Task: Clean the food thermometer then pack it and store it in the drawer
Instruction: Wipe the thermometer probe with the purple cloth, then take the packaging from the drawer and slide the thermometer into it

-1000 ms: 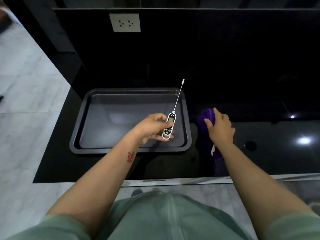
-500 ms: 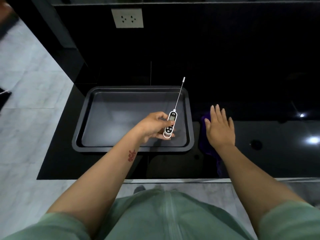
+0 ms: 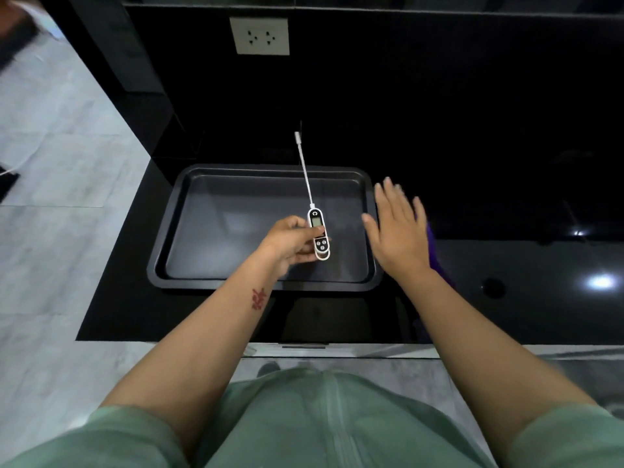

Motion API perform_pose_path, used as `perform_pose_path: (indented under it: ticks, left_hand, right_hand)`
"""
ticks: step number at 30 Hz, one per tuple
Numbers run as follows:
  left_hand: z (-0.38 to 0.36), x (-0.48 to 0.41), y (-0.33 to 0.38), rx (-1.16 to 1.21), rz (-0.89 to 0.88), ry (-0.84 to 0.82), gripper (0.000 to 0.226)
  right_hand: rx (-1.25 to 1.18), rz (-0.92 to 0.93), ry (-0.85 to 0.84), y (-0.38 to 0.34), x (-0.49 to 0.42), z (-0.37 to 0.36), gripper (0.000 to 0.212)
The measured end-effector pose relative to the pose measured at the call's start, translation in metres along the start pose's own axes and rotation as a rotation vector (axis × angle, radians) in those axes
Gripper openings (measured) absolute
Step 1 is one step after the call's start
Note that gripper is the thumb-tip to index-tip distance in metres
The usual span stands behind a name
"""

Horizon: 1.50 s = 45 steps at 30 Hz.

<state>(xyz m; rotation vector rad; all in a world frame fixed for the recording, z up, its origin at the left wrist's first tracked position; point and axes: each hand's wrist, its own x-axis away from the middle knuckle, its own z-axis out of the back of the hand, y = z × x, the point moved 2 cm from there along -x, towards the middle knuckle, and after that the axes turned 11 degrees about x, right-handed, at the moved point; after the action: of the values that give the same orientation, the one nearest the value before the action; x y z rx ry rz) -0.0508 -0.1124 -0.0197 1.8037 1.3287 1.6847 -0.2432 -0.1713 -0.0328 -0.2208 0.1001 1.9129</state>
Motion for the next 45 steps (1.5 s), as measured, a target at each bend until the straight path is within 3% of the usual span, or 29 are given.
perform_pose_path:
  ticks: [4, 7, 14, 17, 20, 22, 25, 29, 38, 45]
  left_hand:
    - [0.011, -0.003, -0.006, 0.175, 0.006, 0.078, 0.029]
    - [0.018, -0.002, -0.009, 0.273, 0.022, 0.093, 0.031]
    - [0.024, 0.005, -0.012, 0.245, 0.012, 0.005, 0.026]
    - [0.032, 0.007, -0.011, -0.069, -0.169, 0.192, 0.013]
    - [0.051, 0.010, -0.010, -0.659, -0.572, 0.545, 0.030]
    - [0.058, 0.010, -0.013, -0.956, -0.712, 0.527, 0.040]
    - [0.066, -0.003, -0.027, -1.262, -0.580, 0.291, 0.058]
    - [0.073, -0.015, -0.046, -1.345, -0.345, 0.124, 0.061]
    - [0.074, -0.005, -0.053, -1.434, -0.294, 0.198, 0.062]
    - [0.068, 0.009, -0.059, -1.392, -0.291, 0.253, 0.063]
  right_hand:
    - [-0.129, 0.265, -0.081, -0.044, -0.001, 0.005, 0.072]
    - [-0.138, 0.343, -0.137, -0.066, 0.002, 0.002, 0.079]
    - [-0.175, 0.354, -0.135, -0.090, 0.003, -0.008, 0.049]
    - [-0.151, 0.344, -0.135, -0.090, 0.002, -0.013, 0.046]
    - [-0.098, 0.369, -0.214, -0.085, 0.004, -0.024, 0.050]
    - [-0.101, 0.375, -0.259, -0.083, 0.007, -0.031, 0.049]
    - [-0.090, 0.376, -0.299, -0.081, 0.011, -0.040, 0.049]
    - [-0.067, 0.354, -0.336, -0.079, 0.013, -0.047, 0.050]
    - [-0.025, 0.296, -0.338, -0.080, 0.018, -0.049, 0.053]
    - [-0.022, 0.222, -0.244, -0.066, 0.033, -0.043, 0.055]
